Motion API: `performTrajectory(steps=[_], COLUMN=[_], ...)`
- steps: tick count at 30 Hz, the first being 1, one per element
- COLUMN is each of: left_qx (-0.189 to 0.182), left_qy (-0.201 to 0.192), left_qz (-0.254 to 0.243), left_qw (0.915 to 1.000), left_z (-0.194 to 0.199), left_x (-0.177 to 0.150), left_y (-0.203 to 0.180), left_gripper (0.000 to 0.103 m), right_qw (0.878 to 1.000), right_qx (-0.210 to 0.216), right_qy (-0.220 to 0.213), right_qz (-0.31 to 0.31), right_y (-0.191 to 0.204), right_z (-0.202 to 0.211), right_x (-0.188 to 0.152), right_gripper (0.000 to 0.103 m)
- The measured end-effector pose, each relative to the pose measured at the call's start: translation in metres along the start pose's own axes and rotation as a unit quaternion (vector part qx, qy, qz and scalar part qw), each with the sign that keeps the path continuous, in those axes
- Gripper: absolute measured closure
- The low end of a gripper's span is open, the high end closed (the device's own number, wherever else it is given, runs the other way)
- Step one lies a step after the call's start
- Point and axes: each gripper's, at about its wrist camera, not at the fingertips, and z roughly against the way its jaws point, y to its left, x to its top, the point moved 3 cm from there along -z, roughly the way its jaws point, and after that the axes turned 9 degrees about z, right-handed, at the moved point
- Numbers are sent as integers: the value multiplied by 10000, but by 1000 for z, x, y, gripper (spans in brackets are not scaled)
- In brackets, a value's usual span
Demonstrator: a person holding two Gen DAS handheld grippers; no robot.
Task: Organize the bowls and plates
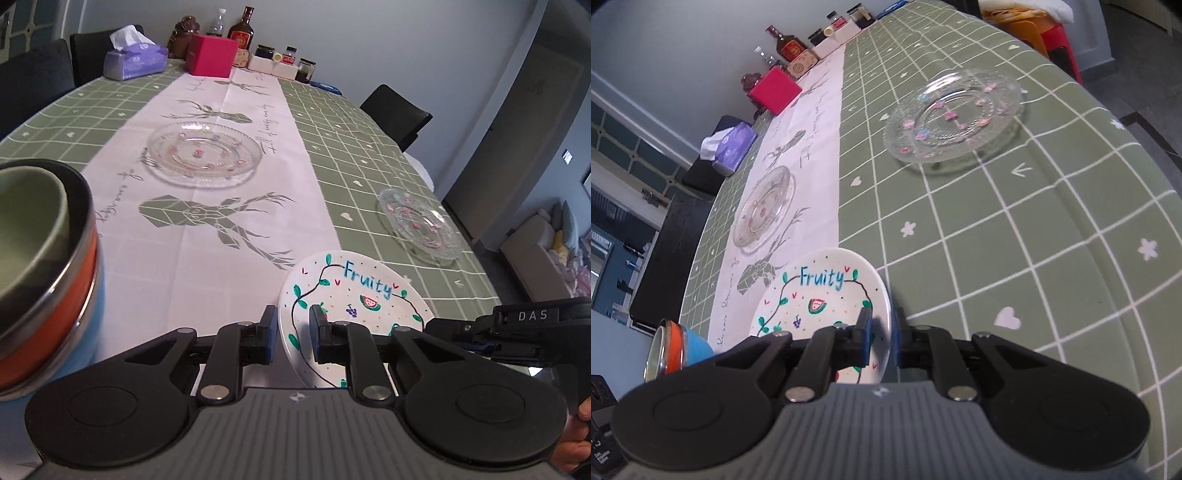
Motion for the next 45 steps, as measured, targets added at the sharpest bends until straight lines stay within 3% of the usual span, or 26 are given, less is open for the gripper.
performTrajectory(steps=[6, 17, 20, 22, 24, 29, 33, 45], left_qx=[139, 74, 65, 90, 89, -180, -469, -1043], left_qy=[188, 93, -5, -123, -266, -454, -384, 85], left_qz=[-68, -65, -114, -165, -208, -218, -255, -199], left_qw=[9997, 9999, 9999, 9997, 9994, 9986, 9978, 9943], left_z=[-16, -14, -11, -7, -1, 12, 15, -12], left_x=[-9, -11, -11, -10, -9, -1, 6, 30], left_y=[5, 5, 3, 1, -2, -13, -25, -68], left_gripper=[83, 82, 71, 68, 63, 56, 55, 53], right_qw=[9996, 9996, 9998, 9998, 9998, 9995, 9988, 9932], right_qx=[-224, -238, -171, -172, -172, -137, -175, -828], right_qy=[76, 68, 47, -22, -91, -261, -408, -670], right_qz=[149, 147, 56, 24, 0, -115, -201, -465], right_y=[3, 3, 2, 1, 0, -2, -6, -32], right_z=[-11, -12, -10, -6, -3, 7, 15, 25], right_x=[2, 1, 1, 1, 2, 4, 7, 32], right_gripper=[94, 89, 82, 73, 72, 66, 57, 57])
